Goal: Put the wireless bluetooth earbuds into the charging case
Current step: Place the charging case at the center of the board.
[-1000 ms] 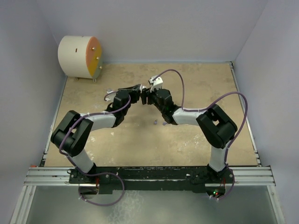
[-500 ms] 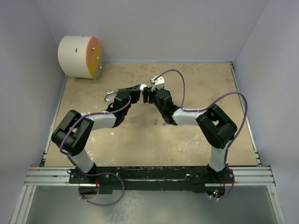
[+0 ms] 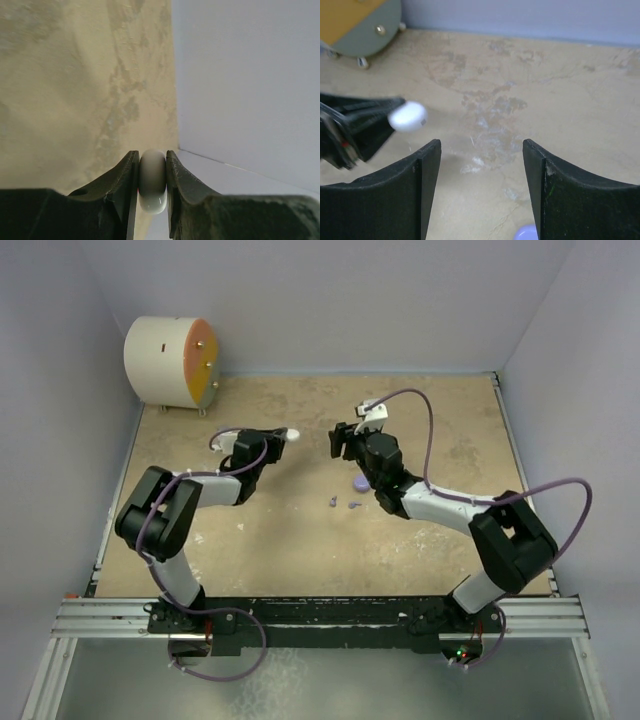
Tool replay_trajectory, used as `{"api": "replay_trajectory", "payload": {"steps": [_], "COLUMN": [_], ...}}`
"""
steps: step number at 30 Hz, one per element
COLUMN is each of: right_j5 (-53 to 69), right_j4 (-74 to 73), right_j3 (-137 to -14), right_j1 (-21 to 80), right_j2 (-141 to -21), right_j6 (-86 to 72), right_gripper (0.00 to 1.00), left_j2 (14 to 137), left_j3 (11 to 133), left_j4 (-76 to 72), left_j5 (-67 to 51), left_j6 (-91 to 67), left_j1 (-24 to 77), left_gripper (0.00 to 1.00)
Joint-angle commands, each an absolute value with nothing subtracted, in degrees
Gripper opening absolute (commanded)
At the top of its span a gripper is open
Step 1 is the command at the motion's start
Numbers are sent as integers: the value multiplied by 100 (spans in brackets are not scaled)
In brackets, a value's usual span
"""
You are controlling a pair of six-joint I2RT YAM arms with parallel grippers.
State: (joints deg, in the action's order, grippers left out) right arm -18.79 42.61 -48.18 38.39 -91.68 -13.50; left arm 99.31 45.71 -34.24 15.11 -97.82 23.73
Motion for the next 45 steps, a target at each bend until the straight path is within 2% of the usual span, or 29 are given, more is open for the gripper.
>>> {"api": "replay_trajectory", "payload": {"steps": [1,7,21,27,33,36,38,45], "right_j5": [-1811,-980,-470,-651,-931,-1009,-1076,-1046], "right_j4": [4245,3543,2286,2039,1757,1648,1635,1727], "right_j3": [-4812,-4845,-4678,-4543,-4589,-4680,-4684,-4632], "right_j1": [3719,3268,3221,3225,3222,3223,3220,3197], "right_j2": [-8710,-8619,-8913,-8985,-9237,-9402,-9438,-9457], "right_j6": [-1294,-1440,-2111,-2346,-2449,-2492,-2527,-2566], "right_gripper": [69,70,73,75,77,78,78,79], "left_j2": [10399,10892,11666,11843,11836,11771,11681,10891], "left_j3": [4803,5418,6347,6528,6535,6529,6485,6053], "left_j4": [-3465,-3125,-2604,-2557,-2460,-2338,-2249,-2133], "left_j5": [1129,1210,1327,1181,1172,1208,1257,1605], "left_j6": [-8855,-8018,-7271,-7176,-7132,-7092,-7058,-6909], "left_j1": [2214,2155,2053,1963,1890,1846,1810,1682], "left_gripper": [0,0,0,15,44,55,59,60]}}
